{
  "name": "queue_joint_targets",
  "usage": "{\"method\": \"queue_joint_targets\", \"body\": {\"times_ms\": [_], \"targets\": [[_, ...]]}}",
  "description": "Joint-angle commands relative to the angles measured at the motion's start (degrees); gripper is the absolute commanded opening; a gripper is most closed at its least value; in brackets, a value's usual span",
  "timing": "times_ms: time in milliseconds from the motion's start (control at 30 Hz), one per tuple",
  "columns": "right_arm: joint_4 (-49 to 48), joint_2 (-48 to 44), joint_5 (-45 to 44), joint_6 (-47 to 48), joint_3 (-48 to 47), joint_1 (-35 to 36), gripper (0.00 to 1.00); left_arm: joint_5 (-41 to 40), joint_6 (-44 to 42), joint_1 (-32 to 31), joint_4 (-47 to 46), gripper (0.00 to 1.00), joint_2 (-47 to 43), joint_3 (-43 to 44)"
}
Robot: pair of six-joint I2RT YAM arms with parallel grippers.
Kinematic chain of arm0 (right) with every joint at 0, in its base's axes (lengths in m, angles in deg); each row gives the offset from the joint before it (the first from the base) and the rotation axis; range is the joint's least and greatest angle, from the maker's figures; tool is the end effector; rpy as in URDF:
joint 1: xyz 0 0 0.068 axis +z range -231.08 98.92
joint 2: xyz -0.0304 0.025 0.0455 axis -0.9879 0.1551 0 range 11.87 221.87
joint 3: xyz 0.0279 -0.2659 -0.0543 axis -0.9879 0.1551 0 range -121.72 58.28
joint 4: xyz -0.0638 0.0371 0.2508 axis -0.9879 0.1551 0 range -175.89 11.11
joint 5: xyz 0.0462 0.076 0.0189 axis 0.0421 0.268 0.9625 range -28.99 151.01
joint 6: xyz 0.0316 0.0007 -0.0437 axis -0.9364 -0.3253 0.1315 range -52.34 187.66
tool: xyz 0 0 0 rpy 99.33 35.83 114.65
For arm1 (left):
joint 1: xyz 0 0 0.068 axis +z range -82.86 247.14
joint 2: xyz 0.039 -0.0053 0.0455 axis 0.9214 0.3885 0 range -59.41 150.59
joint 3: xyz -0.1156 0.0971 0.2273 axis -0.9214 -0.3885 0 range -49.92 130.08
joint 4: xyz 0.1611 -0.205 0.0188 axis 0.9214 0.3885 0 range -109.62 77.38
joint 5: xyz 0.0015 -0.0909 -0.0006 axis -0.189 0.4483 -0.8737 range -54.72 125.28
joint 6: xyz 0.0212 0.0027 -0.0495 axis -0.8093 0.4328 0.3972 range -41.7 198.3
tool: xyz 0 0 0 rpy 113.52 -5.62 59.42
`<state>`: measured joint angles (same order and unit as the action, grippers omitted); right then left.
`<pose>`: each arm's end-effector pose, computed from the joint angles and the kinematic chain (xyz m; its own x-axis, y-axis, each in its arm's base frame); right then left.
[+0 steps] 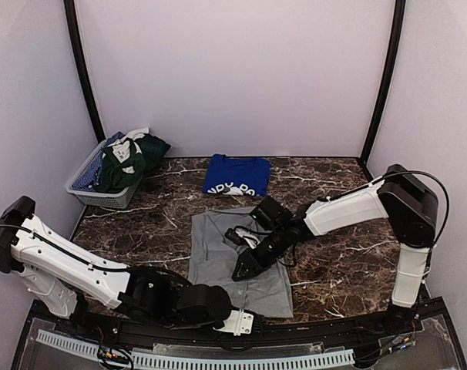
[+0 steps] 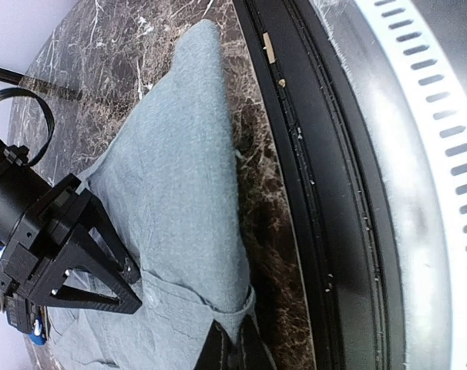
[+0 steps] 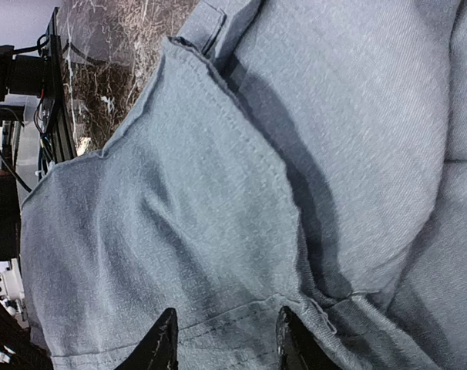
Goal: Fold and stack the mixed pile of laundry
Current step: Pick up the 2/3-rectangle-folded shirt from the center of the board, then fold the 2/3-rectangle-folded shirt at the center of the board.
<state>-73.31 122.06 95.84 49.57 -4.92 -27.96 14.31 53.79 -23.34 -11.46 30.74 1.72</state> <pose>0.2084 0.3116 0.1340 -0.7497 -0.5745 -0.3286 -0.6285 0.4623 0.6255 0.0100 -0.3235 0.1940 0.3937 0.7605 -0.5164 0.8490 -0.0854 0.5215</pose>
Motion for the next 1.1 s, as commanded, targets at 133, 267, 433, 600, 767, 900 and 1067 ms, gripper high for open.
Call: {"method": "queue_joint_targets", "body": {"times_ms": [133,267,433,600,767,900,1067], "targets": [[11.6,-5.8,-2.3,4.3,-6.8,-2.8,0.51,13.6,8.9,-0.4,19.2,0.00,-5.4,8.6],[12.5,-3.6,-3.0,6.0,-11.4,-6.7,0.54,16.8,9.6,-0.3,22.7,0.00,-5.1,12.3],[13.5,1.6,-8.3,7.5,-16.4,-10.9,0.53,18.9,9.5,1.8,28.1,0.00,-3.1,18.0],[13.2,7.2,-11.7,8.2,-19.6,-11.9,0.50,22.9,6.7,6.8,29.1,0.00,-3.8,21.4],[11.9,11.8,-9.5,8.3,-21.0,-11.6,0.43,24.8,1.7,11.3,28.6,0.00,-3.1,23.6],[10.7,12.5,-6.7,8.5,-19.4,-11.1,0.38,25.2,-2.4,15.6,27.7,0.00,-0.9,25.0],[8.9,11.9,-4.0,8.3,-16.9,-10.1,0.37,25.8,-8.5,20.1,22.8,0.00,1.1,25.4]]}}
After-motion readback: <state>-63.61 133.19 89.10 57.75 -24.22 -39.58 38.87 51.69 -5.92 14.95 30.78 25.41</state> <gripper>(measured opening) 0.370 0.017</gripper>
